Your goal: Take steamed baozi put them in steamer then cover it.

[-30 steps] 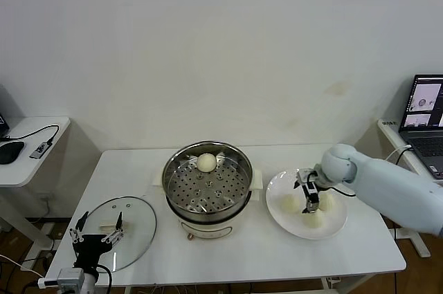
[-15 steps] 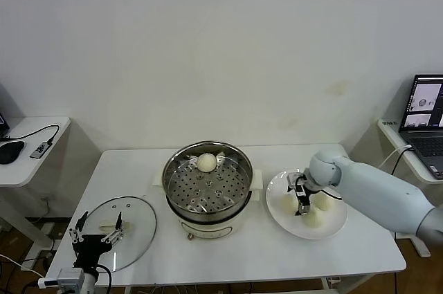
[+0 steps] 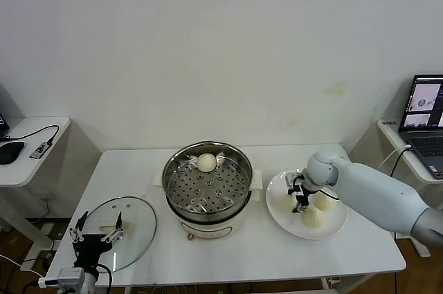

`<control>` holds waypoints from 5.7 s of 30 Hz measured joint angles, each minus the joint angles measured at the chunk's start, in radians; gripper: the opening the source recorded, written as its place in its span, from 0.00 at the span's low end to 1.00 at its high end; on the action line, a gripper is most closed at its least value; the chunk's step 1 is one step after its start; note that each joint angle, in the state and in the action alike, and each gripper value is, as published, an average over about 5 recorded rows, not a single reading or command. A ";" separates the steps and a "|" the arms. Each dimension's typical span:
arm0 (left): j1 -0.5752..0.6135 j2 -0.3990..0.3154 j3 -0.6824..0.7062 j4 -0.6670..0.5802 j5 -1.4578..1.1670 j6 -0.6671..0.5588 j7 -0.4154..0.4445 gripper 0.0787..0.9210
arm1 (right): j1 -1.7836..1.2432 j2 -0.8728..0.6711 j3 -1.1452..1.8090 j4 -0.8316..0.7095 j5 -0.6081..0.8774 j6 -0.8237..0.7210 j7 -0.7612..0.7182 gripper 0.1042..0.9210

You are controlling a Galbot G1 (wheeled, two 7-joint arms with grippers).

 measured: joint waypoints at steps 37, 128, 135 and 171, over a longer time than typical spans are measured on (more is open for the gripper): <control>-0.016 -0.006 -0.002 0.000 -0.004 0.000 -0.012 0.88 | 0.580 0.371 -0.342 0.062 0.608 -0.270 0.143 0.63; 0.012 -0.010 -0.012 -0.003 0.039 -0.007 -0.006 0.88 | -0.183 -0.312 0.215 0.268 -0.091 0.063 -0.082 0.88; 0.014 -0.008 -0.019 -0.004 0.039 -0.006 -0.003 0.88 | -0.202 -0.261 0.222 0.224 -0.107 0.064 -0.069 0.88; 0.011 -0.006 -0.028 -0.012 0.030 -0.009 -0.003 0.88 | -0.049 -0.180 0.140 0.152 -0.042 0.034 -0.093 0.57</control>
